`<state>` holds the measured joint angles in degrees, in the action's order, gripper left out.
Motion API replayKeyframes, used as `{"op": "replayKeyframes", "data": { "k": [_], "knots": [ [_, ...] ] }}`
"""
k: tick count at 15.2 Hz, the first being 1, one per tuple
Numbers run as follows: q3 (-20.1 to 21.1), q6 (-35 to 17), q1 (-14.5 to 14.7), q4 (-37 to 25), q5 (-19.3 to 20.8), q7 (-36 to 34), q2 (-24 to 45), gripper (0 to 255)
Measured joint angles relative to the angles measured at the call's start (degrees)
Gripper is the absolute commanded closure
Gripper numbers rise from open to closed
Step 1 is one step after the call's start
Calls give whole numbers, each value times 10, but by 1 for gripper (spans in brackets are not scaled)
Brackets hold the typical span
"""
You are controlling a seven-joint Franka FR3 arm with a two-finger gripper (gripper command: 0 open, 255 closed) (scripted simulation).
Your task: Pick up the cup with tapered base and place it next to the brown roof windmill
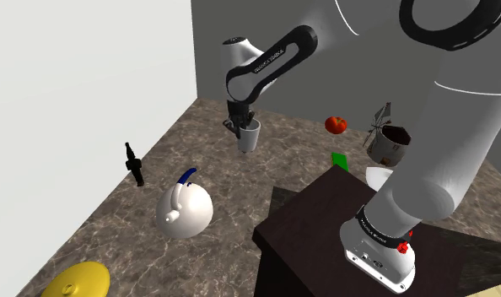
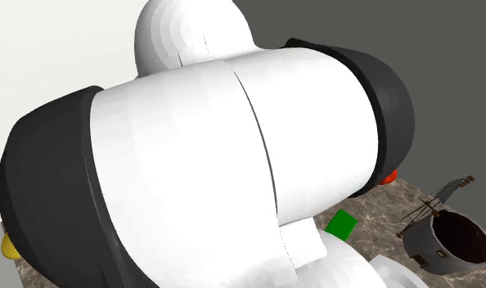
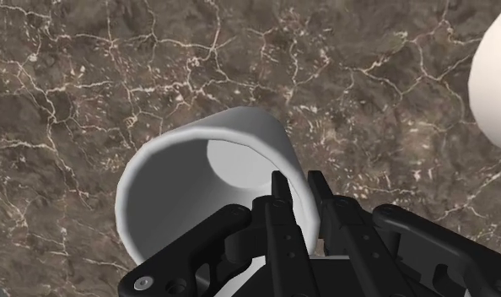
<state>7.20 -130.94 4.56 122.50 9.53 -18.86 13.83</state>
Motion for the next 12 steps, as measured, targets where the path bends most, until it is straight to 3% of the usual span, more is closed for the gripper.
{"op": "replayKeyframes", "data": {
  "k": [12],
  "knots": [
    [5,84,-2,-28,-18,17,-58,255]
  ]
}}
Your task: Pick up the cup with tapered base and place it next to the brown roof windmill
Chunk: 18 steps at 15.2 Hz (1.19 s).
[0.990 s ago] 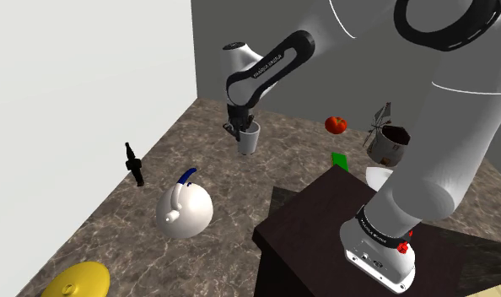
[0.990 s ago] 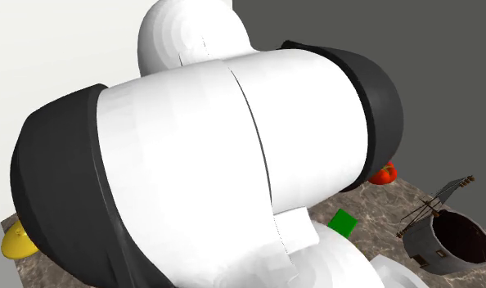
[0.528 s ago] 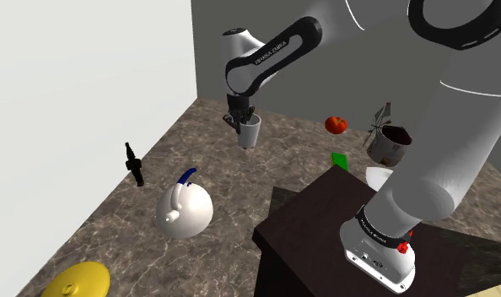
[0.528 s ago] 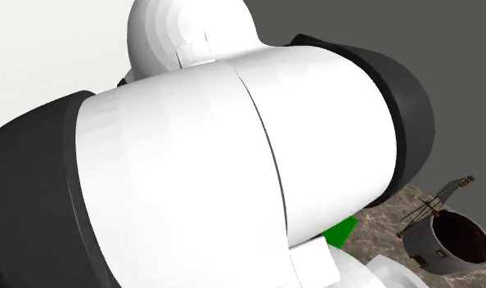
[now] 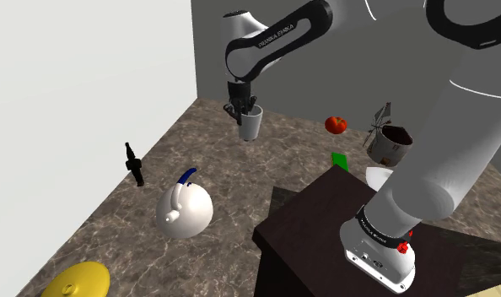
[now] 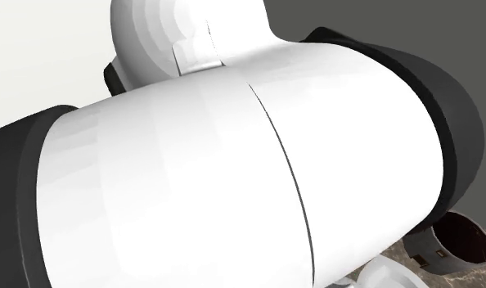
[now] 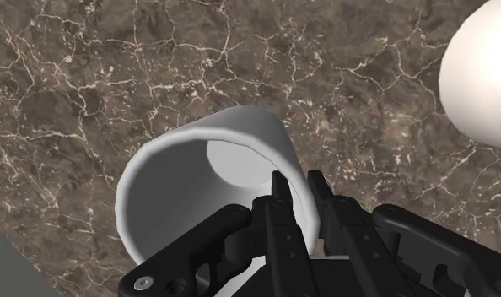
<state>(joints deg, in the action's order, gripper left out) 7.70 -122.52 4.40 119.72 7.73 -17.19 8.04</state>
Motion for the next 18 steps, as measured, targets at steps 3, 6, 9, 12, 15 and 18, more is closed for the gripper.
{"op": "replayKeyframes", "data": {
  "k": [3,6,9,12,15,18],
  "knots": [
    [0,21,-1,-10,-3,5,-11,255],
    [1,42,-1,-20,-7,8,-22,255],
    [1,64,-1,-30,-10,11,-35,255],
    [2,84,-1,-45,-12,14,-41,255],
    [2,108,-1,-60,-14,17,-49,255],
    [2,129,-1,-74,-16,20,-57,255]
  ]
}}
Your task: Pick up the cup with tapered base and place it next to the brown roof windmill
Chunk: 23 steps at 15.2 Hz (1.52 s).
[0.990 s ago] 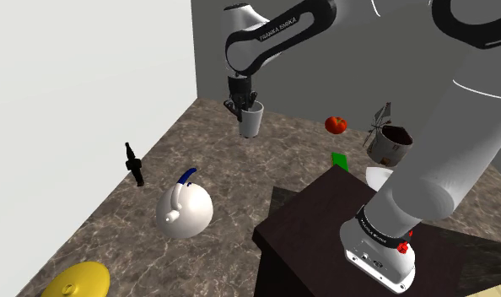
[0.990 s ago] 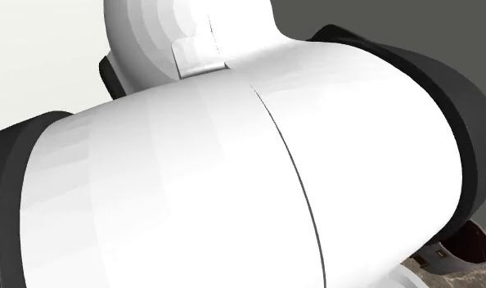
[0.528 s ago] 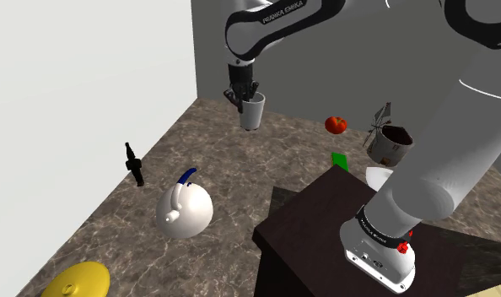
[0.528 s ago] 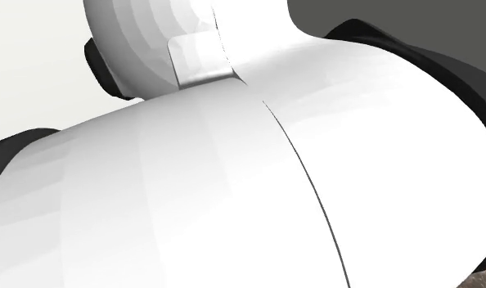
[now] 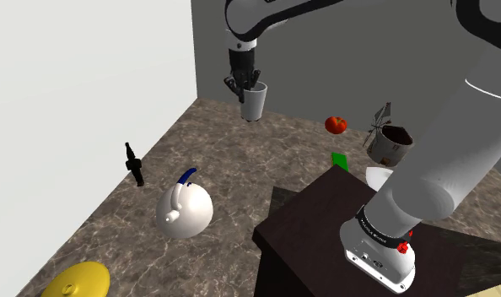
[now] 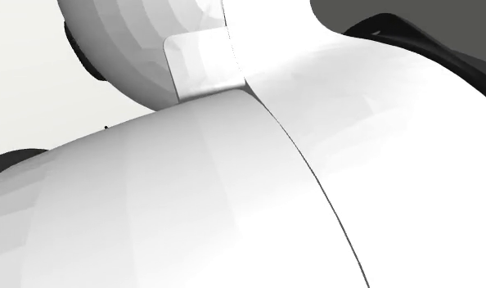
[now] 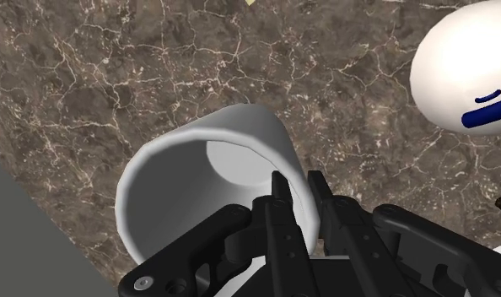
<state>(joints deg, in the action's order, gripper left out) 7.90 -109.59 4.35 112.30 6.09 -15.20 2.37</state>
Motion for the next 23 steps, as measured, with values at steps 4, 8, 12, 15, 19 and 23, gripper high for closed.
{"op": "replayKeyframes", "data": {
  "k": [4,8,12,15,19,23],
  "knots": [
    [0,28,0,-19,-2,4,-9,255],
    [0,58,0,-46,-4,6,-12,255],
    [0,89,0,-74,-5,10,-15,255],
    [1,112,0,-95,-5,12,-17,255],
    [-2,132,-2,-113,-6,19,-21,255],
    [-27,121,-26,-72,-5,66,-54,255]
  ]
}}
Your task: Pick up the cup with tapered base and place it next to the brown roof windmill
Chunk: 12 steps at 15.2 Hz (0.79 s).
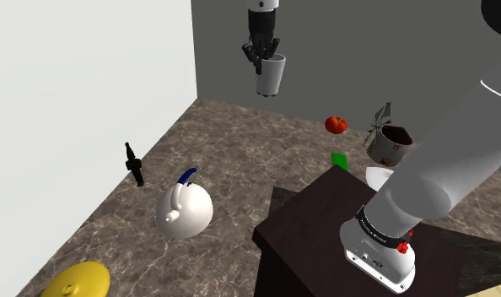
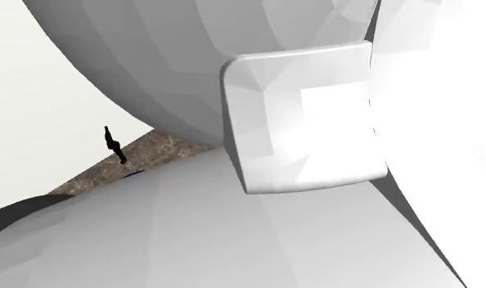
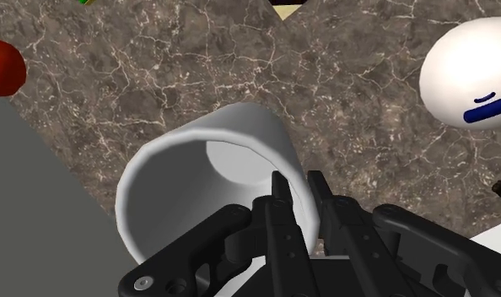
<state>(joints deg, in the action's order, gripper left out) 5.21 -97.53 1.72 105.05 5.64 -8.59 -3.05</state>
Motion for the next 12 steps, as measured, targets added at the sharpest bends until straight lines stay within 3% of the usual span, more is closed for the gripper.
{"op": "replayKeyframes", "data": {
  "k": [12],
  "knots": [
    [-90,-27,-73,62,19,157,-53,255]
  ]
}}
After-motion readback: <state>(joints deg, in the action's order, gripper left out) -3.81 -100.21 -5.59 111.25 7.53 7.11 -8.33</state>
